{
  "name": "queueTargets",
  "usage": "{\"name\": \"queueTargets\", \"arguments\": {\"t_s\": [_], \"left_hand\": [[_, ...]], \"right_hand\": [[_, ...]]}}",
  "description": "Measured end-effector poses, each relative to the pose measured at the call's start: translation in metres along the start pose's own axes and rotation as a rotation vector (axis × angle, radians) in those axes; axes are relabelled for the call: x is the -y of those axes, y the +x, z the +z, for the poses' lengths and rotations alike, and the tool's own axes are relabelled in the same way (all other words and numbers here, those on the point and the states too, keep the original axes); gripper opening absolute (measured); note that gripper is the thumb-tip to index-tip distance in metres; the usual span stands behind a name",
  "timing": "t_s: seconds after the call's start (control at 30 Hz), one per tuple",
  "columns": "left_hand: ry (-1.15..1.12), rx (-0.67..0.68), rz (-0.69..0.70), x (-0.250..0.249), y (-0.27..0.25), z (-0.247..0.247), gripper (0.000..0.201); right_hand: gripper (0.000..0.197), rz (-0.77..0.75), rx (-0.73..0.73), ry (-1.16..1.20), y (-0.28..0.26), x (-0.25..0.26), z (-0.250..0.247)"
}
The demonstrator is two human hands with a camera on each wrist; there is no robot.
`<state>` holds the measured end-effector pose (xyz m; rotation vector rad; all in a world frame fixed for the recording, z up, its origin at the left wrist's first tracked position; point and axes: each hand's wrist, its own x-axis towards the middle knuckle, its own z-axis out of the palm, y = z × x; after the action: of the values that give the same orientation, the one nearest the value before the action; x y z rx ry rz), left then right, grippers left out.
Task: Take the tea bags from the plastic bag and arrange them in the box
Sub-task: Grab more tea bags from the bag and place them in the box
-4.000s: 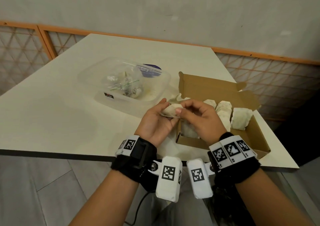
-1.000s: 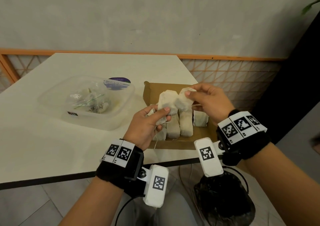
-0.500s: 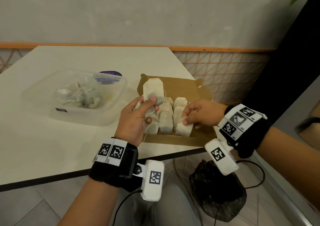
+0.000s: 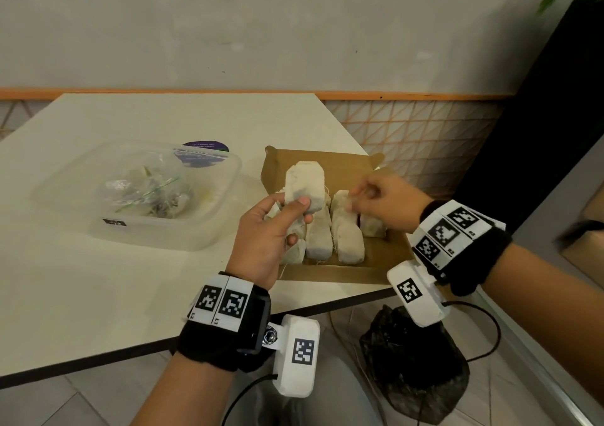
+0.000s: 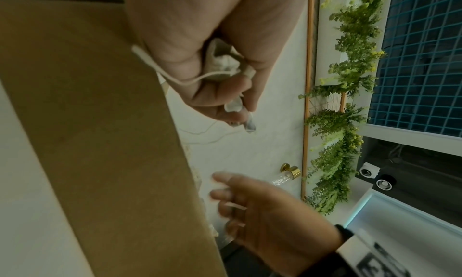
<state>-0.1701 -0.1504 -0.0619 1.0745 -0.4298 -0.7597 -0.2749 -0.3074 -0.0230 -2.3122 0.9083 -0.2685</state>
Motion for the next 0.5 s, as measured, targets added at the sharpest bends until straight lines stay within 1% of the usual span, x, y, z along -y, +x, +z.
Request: {"name": "queueTargets", "arguments": {"t_s": [0.03,0.07,0.1,0.13,0.2,0.23,0.33,0.43,0.5], "left_hand": [[0.026,0.002,0.000,0.001,0.001,0.000,0.008],[0.052,0.005,-0.004,0.001,0.001,0.000,0.008],[0.079,0.009,-0.007,0.002,0.002,0.001,0.007],[0.104,0.014,-0.011,0.002,0.002,0.002,0.005],[0.143,0.032,-0.022,0.002,0.001,0.003,0.005],[0.147,0.045,-0.029,0.001,0.001,0.004,0.003],[0.129,0.050,-0.052,-0.001,-0.001,0.004,0.008],[0.072,-0.007,-0.074,-0.004,-0.001,0.000,0.011],[0.023,-0.049,-0.062,-0.006,-0.001,-0.004,0.008]], "right_hand": [[0.027,-0.054,-0.096,0.062,-0.002,0.005,-0.005],[0.029,-0.095,-0.147,0.153,-0.005,0.011,-0.008],[0.030,-0.120,-0.141,0.239,-0.008,0.019,-0.011],[0.029,-0.135,-0.096,0.292,-0.009,0.024,-0.012],[0.023,-0.151,0.021,0.310,-0.010,0.033,-0.010],[0.020,-0.155,0.048,0.310,-0.009,0.035,-0.008],[0.013,-0.135,0.009,0.329,-0.004,0.034,-0.006],[0.014,-0.072,-0.006,0.394,-0.003,0.029,-0.011],[0.016,-0.064,-0.001,0.369,-0.004,0.023,-0.015]]}}
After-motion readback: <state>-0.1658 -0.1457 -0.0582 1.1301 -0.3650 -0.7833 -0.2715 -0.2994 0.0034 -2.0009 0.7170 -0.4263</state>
